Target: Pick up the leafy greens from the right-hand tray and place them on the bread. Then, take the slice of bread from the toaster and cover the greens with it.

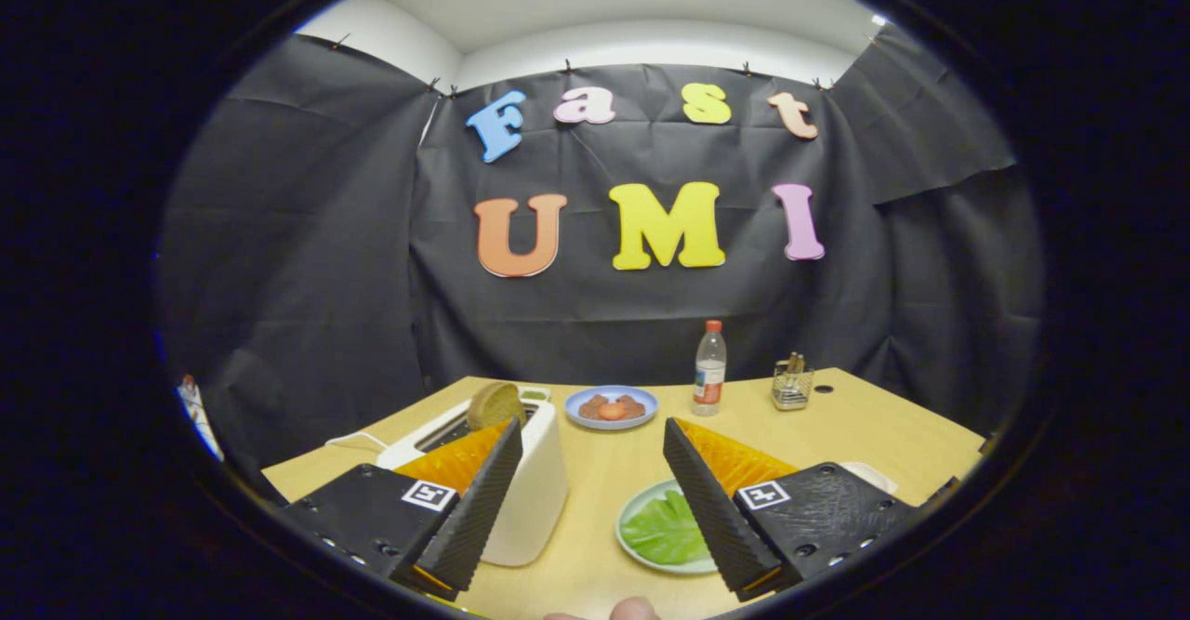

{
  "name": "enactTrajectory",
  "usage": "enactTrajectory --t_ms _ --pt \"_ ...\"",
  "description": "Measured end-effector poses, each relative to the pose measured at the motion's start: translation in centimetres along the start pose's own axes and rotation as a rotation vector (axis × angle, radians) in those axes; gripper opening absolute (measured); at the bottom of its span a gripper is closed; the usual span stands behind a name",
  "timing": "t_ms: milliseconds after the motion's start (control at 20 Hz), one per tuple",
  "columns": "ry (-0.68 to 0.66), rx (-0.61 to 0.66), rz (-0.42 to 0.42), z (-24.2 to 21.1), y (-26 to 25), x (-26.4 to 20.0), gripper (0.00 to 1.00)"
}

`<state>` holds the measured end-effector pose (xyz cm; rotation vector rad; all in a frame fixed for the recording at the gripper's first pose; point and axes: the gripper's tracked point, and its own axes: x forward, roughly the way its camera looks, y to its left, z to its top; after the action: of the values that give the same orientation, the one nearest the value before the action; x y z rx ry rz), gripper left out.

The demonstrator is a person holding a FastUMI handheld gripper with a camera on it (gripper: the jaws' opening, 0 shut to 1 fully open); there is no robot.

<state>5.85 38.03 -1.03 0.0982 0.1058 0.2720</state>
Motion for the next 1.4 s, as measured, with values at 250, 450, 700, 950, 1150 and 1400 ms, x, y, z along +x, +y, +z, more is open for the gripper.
enactTrajectory --t_ms 250,450,700,950,1150,1400 --pt "0.058 0.038 -0.001 -0.7 5.4 3.7 0.96" --pt "0.101 -0.026 -0.026 -2.3 8.0 6.7 0.95" --pt "0.221 -0.040 -0.100 -4.6 7.7 10.1 0.77" --pt "0.252 -0.038 -0.119 -5.0 7.4 11.1 0.35" --pt "0.246 -0.009 -0.090 -4.5 7.6 11.3 0.17" --pt "0.175 -0.013 -0.050 -1.6 7.7 10.2 0.10"
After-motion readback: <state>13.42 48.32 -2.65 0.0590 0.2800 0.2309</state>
